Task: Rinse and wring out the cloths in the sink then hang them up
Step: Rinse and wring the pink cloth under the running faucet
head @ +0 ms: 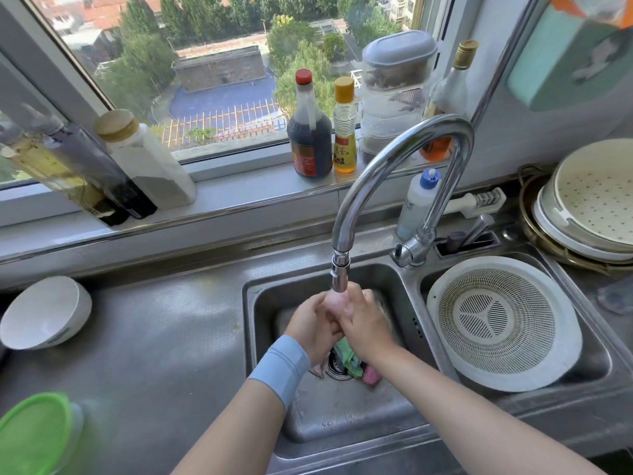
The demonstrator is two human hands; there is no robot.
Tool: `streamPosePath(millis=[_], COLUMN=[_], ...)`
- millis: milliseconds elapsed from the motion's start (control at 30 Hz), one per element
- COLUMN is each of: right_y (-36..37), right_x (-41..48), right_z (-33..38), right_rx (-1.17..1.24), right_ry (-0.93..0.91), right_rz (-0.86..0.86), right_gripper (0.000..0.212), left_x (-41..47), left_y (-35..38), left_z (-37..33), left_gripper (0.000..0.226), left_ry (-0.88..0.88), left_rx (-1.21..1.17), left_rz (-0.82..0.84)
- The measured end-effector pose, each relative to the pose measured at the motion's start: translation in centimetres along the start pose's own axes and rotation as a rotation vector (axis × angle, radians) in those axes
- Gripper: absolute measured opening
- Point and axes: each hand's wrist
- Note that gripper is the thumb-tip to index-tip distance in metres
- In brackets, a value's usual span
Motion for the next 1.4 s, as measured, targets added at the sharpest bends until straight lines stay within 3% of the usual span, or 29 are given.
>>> streamPosePath(millis=[133,200,267,400,467,533,600,733,867,933,1000,1100,1167,1267,1400], right_y=[-1.4,-1.7,-2.0,-1.7,-1.1,-1.0,-1.0,-1.5,-1.9,-2.2,-2.2,-1.4,-0.4,1.3,1.0], right_x=[0.8,1.6,2.2,2.7,2.7,2.3,2.3,1.8,2.3,2.5,2.6,2.5,2.2,1.2,2.4], right_z=[0.7,1.5,2.2,3.0,3.7,3.6,2.2,1.0,1.3,1.8,2.2,2.2,1.9,2.0,1.7], right_rx=[-0.283,-0.446,-0.473,-0.112,0.201,0.64,0.887,0.823,0.56,0.559,0.65,0.593,0.48,0.695,0.713], right_ry=[-0.128,-0.213,-0.174,0.132,0.184,0.322,0.385,0.348,0.361,0.423,0.508,0.56,0.426,0.272,0.379], right_rz=[0.089,0.089,0.104,0.165,0.239,0.24,0.212,0.232,0.139,0.171,0.214,0.192,0.165,0.193,0.17], right_gripper=[0.016,0.021,0.029,0.056,0.043,0.023,0.03,0.006,0.026,0.032,0.035,0.045,0.041,0.037,0.023], left_x=[0.4,0.2,-0.2,-0.4,-0.2,-0.1,0.2,0.9,1.1,0.9,0.9,1.0,0.9,0.8,0.7], left_y=[-1.8,-2.0,-1.6,-0.4,0.0,0.1,-0.1,-0.5,0.5,1.2,2.0,2.6,2.3,1.2,1.4], left_z=[-0.1,-0.3,-0.2,0.8,0.7,0.5,0.7,1.4,2.3,2.6,2.7,2.4,1.8,1.1,1.5], left_gripper=[0.03,0.037,0.041,0.025,0.034,0.03,0.02,0.007,0.026,0.025,0.011,0.023,0.027,0.026,0.026], left_ry=[0.078,0.088,0.091,0.18,0.221,0.263,0.324,0.484,0.596,0.602,0.534,0.373,0.355,0.384,0.363], left_rx=[0.433,0.496,0.454,0.351,0.207,0.225,0.345,0.563,0.701,0.775,0.728,0.51,0.407,0.338,0.36], left_rz=[-0.357,-0.347,-0.267,-0.049,-0.015,-0.004,-0.089,-0.271,-0.384,-0.378,-0.273,-0.172,-0.195,-0.294,-0.213])
Point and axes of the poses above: each hand's wrist, its own x-axis towards the middle knuckle, its own y-axis out of the palm, z = x × y, and after that the axes turned 11 degrees about -x, right-handed
